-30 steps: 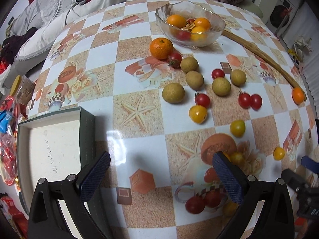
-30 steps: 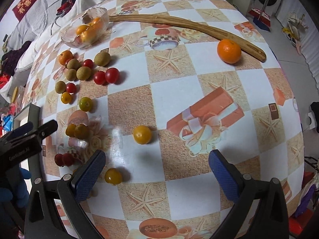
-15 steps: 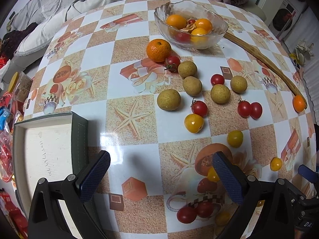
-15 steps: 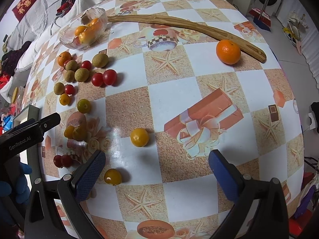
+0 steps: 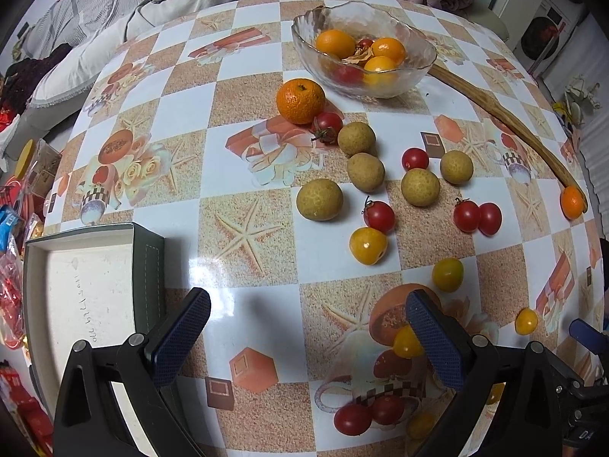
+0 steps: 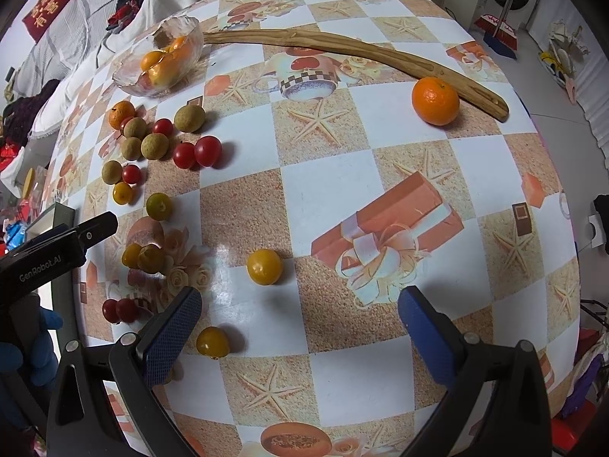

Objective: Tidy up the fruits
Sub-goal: 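Grasp a yellow cherry tomato with the right tool while the left tool grasps another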

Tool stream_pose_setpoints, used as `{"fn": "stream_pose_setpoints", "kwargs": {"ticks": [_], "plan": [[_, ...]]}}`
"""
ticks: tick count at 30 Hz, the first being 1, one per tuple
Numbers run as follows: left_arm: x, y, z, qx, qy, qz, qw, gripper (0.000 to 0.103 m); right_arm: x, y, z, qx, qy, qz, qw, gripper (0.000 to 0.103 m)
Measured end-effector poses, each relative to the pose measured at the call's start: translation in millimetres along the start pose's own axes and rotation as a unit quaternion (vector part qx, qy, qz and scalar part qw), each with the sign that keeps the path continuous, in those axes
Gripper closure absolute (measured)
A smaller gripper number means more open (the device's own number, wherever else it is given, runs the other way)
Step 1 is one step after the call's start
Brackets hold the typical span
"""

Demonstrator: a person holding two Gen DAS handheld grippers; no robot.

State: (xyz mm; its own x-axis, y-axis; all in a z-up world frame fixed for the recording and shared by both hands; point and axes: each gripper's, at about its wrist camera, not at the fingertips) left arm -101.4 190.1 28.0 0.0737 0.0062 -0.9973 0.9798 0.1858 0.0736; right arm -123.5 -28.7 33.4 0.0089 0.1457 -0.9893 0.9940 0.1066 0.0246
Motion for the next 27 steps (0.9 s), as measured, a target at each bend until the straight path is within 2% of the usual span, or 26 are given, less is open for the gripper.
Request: {"fn": "stream_pose_setpoints", "kwargs": {"ticks": [27], "plan": [[3.5, 3.5, -0.6, -0.008, 0.003, 0.001, 1.0, 0.0, -0.5, 1.1, -2.0, 0.001, 0.003, -0.001, 1.0, 0.0]]}}
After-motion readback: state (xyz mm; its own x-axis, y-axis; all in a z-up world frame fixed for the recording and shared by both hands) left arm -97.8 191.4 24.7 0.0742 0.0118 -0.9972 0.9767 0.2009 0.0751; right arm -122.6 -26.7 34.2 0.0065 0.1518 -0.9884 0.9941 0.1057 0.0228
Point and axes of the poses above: each gripper's, at about its wrist camera, not at the fingertips, and x roughly the way its jaws point, z to its right, y to its top, and after that the axes turned 11 degrees about -z, right-handed
